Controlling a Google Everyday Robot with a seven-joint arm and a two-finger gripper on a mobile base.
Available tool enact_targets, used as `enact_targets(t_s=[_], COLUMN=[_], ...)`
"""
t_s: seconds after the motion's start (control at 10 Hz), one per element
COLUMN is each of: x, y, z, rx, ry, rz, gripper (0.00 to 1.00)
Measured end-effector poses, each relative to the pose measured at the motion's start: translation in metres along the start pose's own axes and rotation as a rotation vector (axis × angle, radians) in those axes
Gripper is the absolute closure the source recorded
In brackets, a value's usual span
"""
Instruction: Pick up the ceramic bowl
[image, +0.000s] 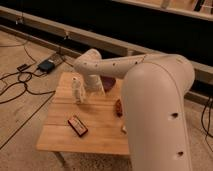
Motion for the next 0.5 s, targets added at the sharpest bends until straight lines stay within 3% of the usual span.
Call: enact_targets(t_s=[0.1,0.5], x=[-0.020,-0.057], y=[-0.012,-0.040], z=[0.004,0.019], rx=[-0.004,-0.027], ry=[-0.020,-0.056], rz=[-0.009,-0.010], gripper=[0.35,0.35])
